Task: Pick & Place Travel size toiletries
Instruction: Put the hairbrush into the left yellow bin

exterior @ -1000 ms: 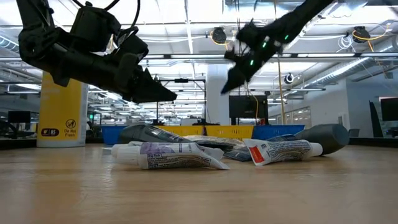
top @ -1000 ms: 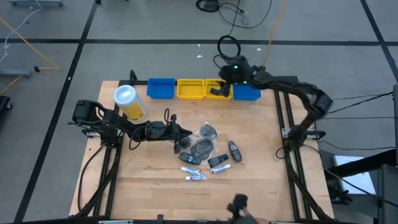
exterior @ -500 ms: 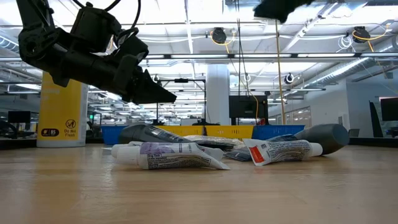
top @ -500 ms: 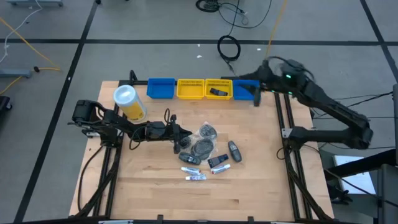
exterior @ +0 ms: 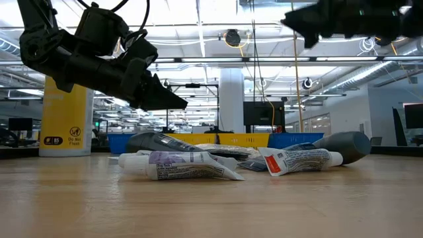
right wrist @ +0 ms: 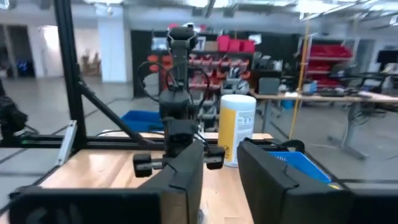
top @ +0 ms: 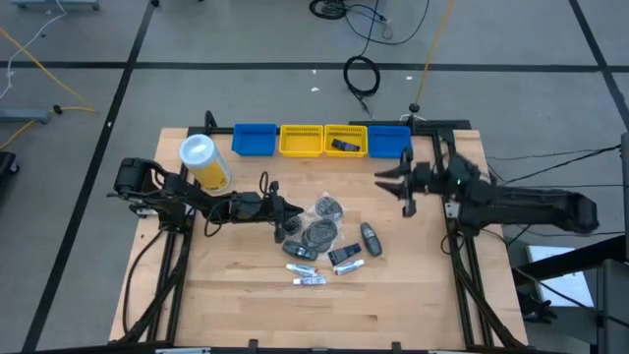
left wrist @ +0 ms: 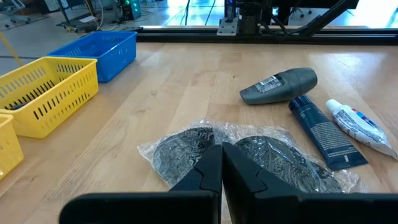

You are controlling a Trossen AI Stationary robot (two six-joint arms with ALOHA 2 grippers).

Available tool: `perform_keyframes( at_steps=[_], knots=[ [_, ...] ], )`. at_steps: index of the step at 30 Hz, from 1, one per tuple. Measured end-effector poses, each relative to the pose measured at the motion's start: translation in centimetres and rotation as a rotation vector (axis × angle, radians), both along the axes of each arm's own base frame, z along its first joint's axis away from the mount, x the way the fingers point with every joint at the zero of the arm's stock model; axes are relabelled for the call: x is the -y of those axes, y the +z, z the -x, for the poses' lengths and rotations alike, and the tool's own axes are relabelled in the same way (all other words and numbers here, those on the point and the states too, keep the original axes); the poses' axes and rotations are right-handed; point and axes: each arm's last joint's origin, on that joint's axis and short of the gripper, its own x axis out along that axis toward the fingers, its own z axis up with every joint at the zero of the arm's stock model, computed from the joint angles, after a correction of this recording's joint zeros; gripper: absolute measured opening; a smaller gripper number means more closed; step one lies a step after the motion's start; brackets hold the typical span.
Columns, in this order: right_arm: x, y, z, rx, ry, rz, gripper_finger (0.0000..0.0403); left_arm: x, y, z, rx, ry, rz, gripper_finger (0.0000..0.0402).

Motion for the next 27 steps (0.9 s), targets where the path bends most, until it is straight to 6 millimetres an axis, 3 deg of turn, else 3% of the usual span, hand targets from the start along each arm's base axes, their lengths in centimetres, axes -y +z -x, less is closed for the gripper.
perform_keyframes(
  at_steps=[4,11,16,22,27],
  knots=[
    [-1.4,-3.3,-0.6,-0.039,-0.086,-0.011,0.0052,0.0,0.0,0.0,0.000,0.004,-0.001,0.0010],
    [-3.8,-6.2,-2.6,-0.209,-0.140,0.024,0.0004,-0.3,0.0,0.0,0.000,0.021,-0.003,0.0010],
    [-5.3,-8.3,-3.6,-0.326,-0.070,0.059,0.0005,-0.5,0.0,0.0,-0.002,0.022,-0.017,0.0010],
    [-6.9,-10.4,-4.1,-0.423,-0.002,-0.033,0.0003,-0.4,0.5,-0.1,0.048,0.014,-0.026,0.0010],
    [-8.1,-11.6,-4.0,-0.478,-0.051,-0.042,0.0036,0.3,1.6,-1.9,0.017,-0.033,-0.004,0.0010]
  ],
)
